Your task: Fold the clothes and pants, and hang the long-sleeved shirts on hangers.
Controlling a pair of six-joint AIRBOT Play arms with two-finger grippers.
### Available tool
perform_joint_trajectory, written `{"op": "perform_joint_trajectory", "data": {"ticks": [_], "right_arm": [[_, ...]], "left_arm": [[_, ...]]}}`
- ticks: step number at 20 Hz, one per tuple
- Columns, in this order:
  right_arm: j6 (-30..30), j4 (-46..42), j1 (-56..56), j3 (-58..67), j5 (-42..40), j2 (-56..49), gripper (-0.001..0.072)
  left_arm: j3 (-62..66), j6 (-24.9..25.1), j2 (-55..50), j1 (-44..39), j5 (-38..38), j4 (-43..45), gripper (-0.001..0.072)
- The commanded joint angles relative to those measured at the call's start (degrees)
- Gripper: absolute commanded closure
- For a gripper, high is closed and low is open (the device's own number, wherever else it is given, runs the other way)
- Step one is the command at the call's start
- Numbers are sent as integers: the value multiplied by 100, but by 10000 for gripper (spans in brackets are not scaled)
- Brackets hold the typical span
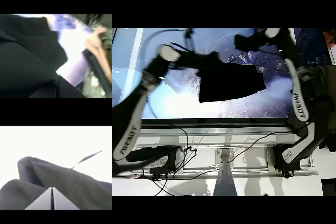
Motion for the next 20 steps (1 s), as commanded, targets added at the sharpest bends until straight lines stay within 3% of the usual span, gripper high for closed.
{"op": "perform_joint_trajectory", "data": {"ticks": [1,3,4,6,11,13,15,16,18,19,20], "right_arm": [[-162,-210,-553,7,507,501,695],[-269,-372,-728,4,822,658,695],[-269,-442,-791,7,949,688,695],[-280,-656,-901,4,1130,695,695],[-1309,-1832,-1001,-144,1231,686,695],[-1685,-1864,-1119,-468,1250,684,695],[-2461,-1449,-1231,-973,1405,673,695],[-2787,-1005,-1279,-1237,1464,656,619],[-3348,-404,-1248,-1650,1475,614,118],[-3585,-352,-1163,-1827,1473,605,44],[-3779,-376,-1060,-1956,1469,605,45]], "left_arm": [[306,59,-634,-1220,1757,-457,697],[492,59,-859,-1508,2616,-442,696],[505,55,-944,-1567,3060,-446,630],[505,26,-1075,-1596,3519,-466,3],[505,111,-1045,-1541,3230,-221,2],[505,122,-966,-1453,2826,533,2],[505,120,-879,-1335,2317,1134,3],[505,120,-848,-1290,2122,1276,3],[505,118,-848,-1202,1974,1300,3],[505,118,-848,-1193,1978,1300,4],[505,116,-848,-1193,1980,1300,4]]}}
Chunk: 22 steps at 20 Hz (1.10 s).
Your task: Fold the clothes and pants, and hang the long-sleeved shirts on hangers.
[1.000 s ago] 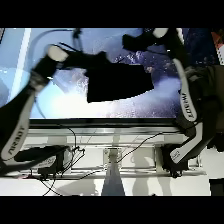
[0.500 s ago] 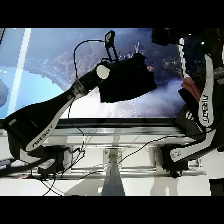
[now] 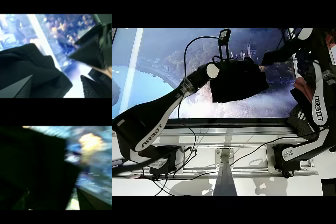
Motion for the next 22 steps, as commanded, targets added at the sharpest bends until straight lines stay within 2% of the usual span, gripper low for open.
{"op": "perform_joint_trajectory", "data": {"ticks": [1,6,10,11,12,13,15,16,17,20,22], "right_arm": [[-981,424,190,-546,-11,-20,45],[-1283,339,588,-562,-291,-17,48],[-1270,-205,741,-570,-376,-20,52],[-1270,-341,745,-584,-433,-22,76],[-1215,-461,743,-614,-584,-22,137],[-949,-599,743,-640,-837,-24,140],[315,-949,739,-673,-1515,-59,119],[761,-1060,739,-673,-1725,-109,90],[1115,-1104,737,-673,-1834,-177,90],[1832,-1095,597,-673,-1729,-398,90],[2173,-1001,330,-673,-1360,-531,89]], "left_arm": [[7,0,20,66,-238,254,3],[7,2,20,66,-238,254,3],[7,0,20,63,-258,251,4],[4,0,20,63,-273,254,4],[4,0,20,63,-275,254,4],[4,0,20,63,-275,254,3],[4,2,20,63,-275,254,4],[4,2,20,63,-275,254,4],[4,2,20,63,-275,254,4],[4,2,20,68,-275,256,4],[4,2,20,68,-275,256,4]]}}
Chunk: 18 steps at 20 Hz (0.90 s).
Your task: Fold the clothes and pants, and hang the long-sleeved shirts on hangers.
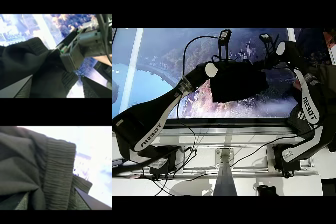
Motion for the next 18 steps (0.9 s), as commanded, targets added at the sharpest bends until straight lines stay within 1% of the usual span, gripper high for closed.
{"op": "perform_joint_trajectory", "data": {"ticks": [1,2,3,4,5,6,7,8,9,11,12,13,16,18], "right_arm": [[861,90,-393,9,424,-238,89],[859,339,-581,17,686,-317,90],[850,776,-796,15,975,-400,94],[713,1346,-992,15,1266,-490,108],[348,2070,-1185,13,1644,-586,127],[11,2656,-1329,15,1971,-684,127],[-271,3016,-1425,13,2218,-769,127],[-407,2992,-1451,7,2221,-796,126],[-516,2822,-1451,9,2057,-804,124],[-496,2647,-1445,9,1506,-804,125],[-356,2647,-1445,9,1294,-807,125],[-85,2640,-1445,9,1187,-820,125],[326,2553,-1438,-98,1261,-861,124],[398,2559,-1438,-352,1416,-861,124]], "left_arm": [[4,2,4,4,-2,4,4],[4,2,4,4,-2,2,4],[4,2,4,4,-2,2,4],[4,2,4,2,-2,2,4],[4,2,4,4,0,2,4],[4,2,4,4,-2,2,4],[4,2,4,4,0,4,4],[4,2,4,2,-2,4,4],[4,2,4,4,-2,2,4],[4,2,4,4,-2,4,4],[4,2,4,4,-2,4,4],[4,2,4,7,-2,4,4],[4,2,4,7,0,2,4],[4,2,4,4,-2,2,4]]}}
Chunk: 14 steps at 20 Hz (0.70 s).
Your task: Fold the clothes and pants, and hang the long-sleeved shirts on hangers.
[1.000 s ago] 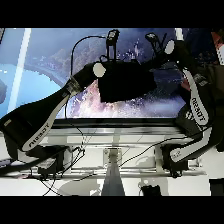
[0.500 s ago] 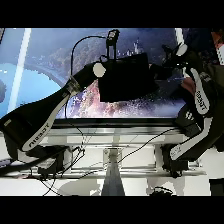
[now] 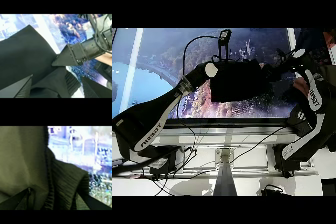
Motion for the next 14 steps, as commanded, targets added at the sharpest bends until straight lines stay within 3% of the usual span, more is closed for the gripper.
{"op": "perform_joint_trajectory", "data": {"ticks": [1,4,7,8,9,10,11,14], "right_arm": [[243,-26,-7,-345,179,-26,125],[-22,402,107,-710,122,-26,126],[-216,1178,522,-826,-509,-26,125],[-219,1410,675,-817,-758,-24,143],[-221,1473,828,-732,-855,-22,243],[-323,1377,920,-599,-828,-17,306],[-487,1235,955,-433,-715,-17,324],[-540,518,938,11,-564,31,322]], "left_arm": [[4,2,4,7,4,0,4],[4,2,4,7,4,0,4],[4,7,4,20,4,57,4],[4,7,4,31,4,208,5],[4,4,7,68,4,413,5],[4,7,15,116,2,520,5],[4,4,33,177,2,511,5],[4,4,138,332,4,514,5]]}}
